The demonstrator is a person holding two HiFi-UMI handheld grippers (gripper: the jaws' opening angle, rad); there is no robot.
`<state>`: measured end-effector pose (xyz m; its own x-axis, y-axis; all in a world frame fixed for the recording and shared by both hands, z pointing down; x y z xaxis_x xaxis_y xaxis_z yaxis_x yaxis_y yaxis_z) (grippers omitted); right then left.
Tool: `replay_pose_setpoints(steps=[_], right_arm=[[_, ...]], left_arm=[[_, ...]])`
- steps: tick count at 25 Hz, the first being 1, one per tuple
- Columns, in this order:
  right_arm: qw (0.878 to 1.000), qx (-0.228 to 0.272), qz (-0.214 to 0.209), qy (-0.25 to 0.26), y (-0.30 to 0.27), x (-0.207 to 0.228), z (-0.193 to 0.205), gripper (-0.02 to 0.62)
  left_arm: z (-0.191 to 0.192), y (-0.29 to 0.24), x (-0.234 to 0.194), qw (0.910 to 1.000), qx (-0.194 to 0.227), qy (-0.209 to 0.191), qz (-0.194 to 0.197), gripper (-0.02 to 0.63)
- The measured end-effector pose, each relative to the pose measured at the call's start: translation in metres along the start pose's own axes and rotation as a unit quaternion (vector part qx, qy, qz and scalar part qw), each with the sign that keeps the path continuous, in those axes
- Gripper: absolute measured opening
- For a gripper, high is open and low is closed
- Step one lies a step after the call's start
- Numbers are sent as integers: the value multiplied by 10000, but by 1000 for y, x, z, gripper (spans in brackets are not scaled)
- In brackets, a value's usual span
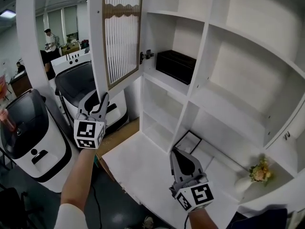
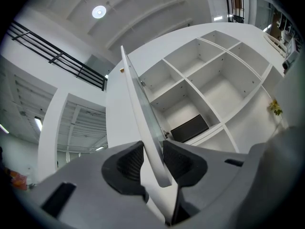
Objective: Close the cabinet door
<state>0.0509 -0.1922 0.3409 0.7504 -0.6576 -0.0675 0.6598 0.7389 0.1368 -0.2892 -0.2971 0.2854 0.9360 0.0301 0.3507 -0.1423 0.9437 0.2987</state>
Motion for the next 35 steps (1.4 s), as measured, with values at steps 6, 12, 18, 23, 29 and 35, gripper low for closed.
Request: replay_pose_setpoints(steps=[6, 12, 18, 23, 29, 35], right_arm=[[9999, 24, 117, 53, 17, 5, -6, -2], [9997, 38, 241, 74, 33, 10, -8, -2], [9993, 44, 362, 79, 47, 15, -9, -2], [9989, 31, 457, 95, 55, 21, -11, -2], [9984, 44, 550, 90, 64, 28, -11, -2], [9982, 58, 600, 73, 67, 33, -10, -2]], left_arm=[[-8, 4, 21, 9999, 83, 12, 58, 112], [-17, 4, 41, 9997, 147, -1, 171, 110], [-22, 4, 58, 9994, 212, 80, 260, 110], [-26, 1, 72, 9989, 281, 106, 359, 110], [-31, -2, 85, 9984, 329, 121, 451, 114], [-34, -5, 99, 9980, 330, 69, 533, 122]])
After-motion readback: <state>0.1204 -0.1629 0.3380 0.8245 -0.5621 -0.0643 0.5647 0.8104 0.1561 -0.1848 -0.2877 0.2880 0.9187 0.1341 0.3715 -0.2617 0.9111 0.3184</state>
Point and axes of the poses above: the fingertips, and each gripper's own axes: y backward along the fingers, x to its right, z out of its underside, the point moved 9 cm from there along y, backward along the fingers
